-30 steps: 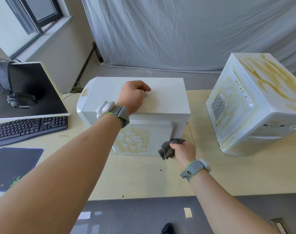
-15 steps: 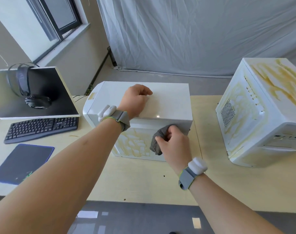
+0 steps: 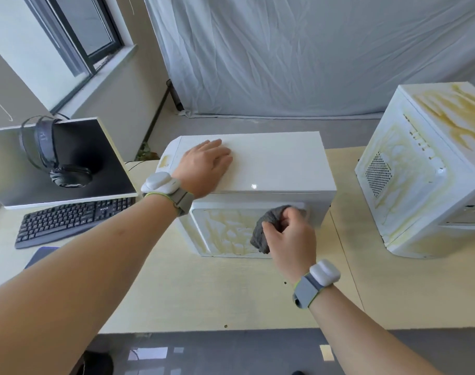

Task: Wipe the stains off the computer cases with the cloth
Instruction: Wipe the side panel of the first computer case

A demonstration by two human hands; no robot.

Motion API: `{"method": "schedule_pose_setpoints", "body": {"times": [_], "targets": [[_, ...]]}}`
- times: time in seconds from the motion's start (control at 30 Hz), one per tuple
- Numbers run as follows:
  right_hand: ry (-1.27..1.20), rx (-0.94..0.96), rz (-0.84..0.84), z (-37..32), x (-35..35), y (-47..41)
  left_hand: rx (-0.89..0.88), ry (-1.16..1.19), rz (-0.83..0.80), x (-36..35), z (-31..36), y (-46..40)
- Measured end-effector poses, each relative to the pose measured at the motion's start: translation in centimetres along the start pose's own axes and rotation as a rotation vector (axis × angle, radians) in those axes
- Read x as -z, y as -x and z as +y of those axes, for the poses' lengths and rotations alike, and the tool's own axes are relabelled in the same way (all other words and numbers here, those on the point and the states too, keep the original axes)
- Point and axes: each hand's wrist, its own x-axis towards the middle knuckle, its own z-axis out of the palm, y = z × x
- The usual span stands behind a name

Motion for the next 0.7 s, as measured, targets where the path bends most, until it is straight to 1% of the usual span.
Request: {"method": "schedule_pose_setpoints", "body": {"times": [0.07,0.13,0.17,0.3,0.37,0.43,0.53,0.7], "targets": [[0.01,0.087,-0.037,-2.4,-1.4,0.2,0.098,0.199,0.026,0.4,0.9,-0.1],[0.035,0.128,-0.091,-5.0,-4.3,0.7,0.245,0.468,0.058,1.1,0.7,-0.3],[0.042,0.136,-0.107,-6.3,-5.7,1.1,0.279,0.536,0.064,1.3,0.2,-0.3],[0.146,0.254,-0.15,-9.7,-12.2,3.2,0.262,0.579,0.05,1.5,-1.4,-0.4],[0.191,0.286,-0.225,-10.6,-14.1,3.9,0.255,0.643,0.036,1.7,-1.8,-0.4],[0.236,0.278,-0.264,-10.5,-14.4,3.8,0.259,0.658,0.02,1.5,-1.9,-0.6],[0.268,0.265,-0.221,-9.9,-12.9,3.9,0.237,0.694,-0.003,1.7,-2.2,-0.4],[0.242,0.002,-0.074,-6.8,-7.1,2.5,0.223,0.817,-0.05,2.3,-3.0,-0.6]]}}
